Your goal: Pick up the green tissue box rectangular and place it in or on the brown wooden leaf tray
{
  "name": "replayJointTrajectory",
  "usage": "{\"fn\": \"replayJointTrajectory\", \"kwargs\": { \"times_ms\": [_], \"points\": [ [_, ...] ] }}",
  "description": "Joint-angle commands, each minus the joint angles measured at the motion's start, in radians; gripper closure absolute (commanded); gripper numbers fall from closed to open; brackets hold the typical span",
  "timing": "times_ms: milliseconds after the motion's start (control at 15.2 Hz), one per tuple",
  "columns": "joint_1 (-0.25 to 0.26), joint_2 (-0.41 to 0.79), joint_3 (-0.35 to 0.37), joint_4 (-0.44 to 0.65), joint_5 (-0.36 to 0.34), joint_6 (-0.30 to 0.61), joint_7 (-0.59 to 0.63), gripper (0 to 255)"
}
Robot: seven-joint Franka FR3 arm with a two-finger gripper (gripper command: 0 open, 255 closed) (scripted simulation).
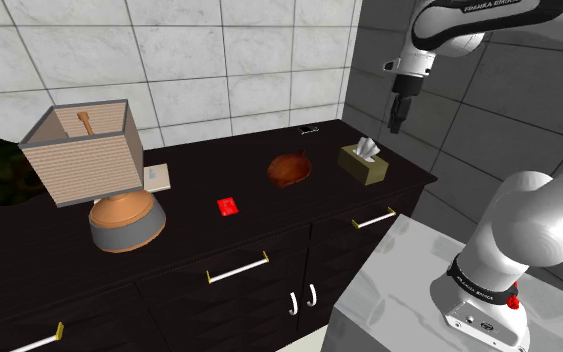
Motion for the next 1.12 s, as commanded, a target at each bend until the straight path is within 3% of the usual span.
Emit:
{"fn": "replayJointTrajectory", "kwargs": {
  "times_ms": [0,264,462,726,1056],
  "points": [
    [0.017,0.079,-0.067,0.036,0.025,0.023,-0.099,0],
    [0.051,0.263,-0.194,0.131,0.118,0.044,-0.309,0],
    [0.060,0.436,-0.272,0.223,0.230,0.032,-0.485,0],
    [0.002,0.693,-0.305,0.377,0.406,-0.030,-0.713,0],
    [0.007,0.691,-0.289,0.312,0.414,0.036,-0.717,0]
  ]
}}
